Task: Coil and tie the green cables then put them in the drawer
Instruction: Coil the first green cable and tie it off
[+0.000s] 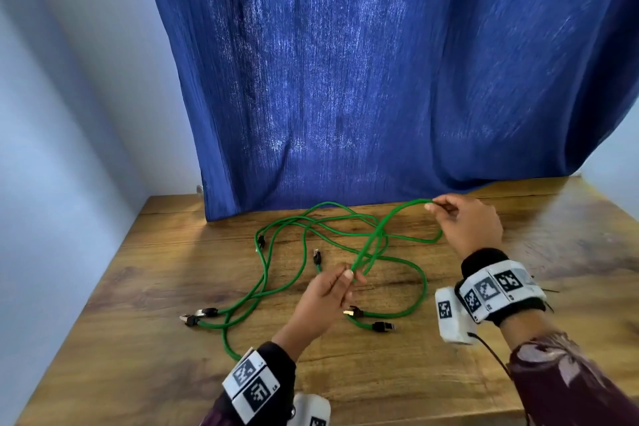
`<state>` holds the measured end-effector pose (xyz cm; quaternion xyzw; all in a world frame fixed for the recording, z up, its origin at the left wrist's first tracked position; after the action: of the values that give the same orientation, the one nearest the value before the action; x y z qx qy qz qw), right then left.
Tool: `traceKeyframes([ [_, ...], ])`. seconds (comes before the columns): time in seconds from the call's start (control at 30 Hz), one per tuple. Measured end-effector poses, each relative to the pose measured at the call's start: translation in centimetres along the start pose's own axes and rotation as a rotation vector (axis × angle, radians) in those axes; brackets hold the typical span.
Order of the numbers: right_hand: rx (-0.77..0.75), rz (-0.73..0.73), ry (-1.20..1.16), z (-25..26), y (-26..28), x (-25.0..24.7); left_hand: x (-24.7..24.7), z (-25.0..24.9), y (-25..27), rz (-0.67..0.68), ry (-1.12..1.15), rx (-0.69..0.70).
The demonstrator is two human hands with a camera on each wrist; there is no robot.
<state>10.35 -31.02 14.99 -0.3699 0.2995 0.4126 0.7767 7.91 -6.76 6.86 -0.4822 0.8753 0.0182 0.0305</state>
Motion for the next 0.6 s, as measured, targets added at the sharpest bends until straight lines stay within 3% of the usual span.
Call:
traceKeyframes([
  [0.03, -0.063, 0.005, 0.030, 0.4, 0.2, 0.1, -0.4, -0.4, -0.5, -0.043, -0.017, 0.028],
  [0.1, -0.354, 0.070, -0.001, 2.7, 1.4, 0.9, -0.7, -1.6, -1.7, -0.082, -0.045, 0.067],
  [0.17, -0.602, 0.202, -0.020, 5.1, 3.1, 2.3, -0.4, -2.7, -2.8, -0.047, -0.020, 0.093],
  [0.2, -0.654, 0.265, -0.037, 5.7, 3.7, 3.0, -0.2, -3.3, -3.2, -0.014, 0.006, 0.105],
  [0.27, -0.661, 0.298, -0.144, 6.0, 3.9, 3.3, 0.4, -4.3, -3.9, 0.051, 0.052, 0.119],
  [0.33, -0.637, 0.241, -0.228, 5.7, 3.5, 2.7, 0.9, -5.0, -4.4, 0.079, 0.072, 0.117],
  [0.6, -0.401, -0.127, -0.501, 3.7, -0.7, -4.6, 2.0, -6.2, -5.2, -0.040, 0.173, 0.138],
])
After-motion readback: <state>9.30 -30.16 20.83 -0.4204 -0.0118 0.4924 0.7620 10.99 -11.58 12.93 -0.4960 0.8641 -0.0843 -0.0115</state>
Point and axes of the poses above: each hand's wrist, its own y-axis away from the middle knuckle, its own x-axis out of the palm, z = x × y, the point moved 6 cm from there along -y, towards the middle knuckle, and after that the axes turned 4 degrees about z, right-handed, at the moved point
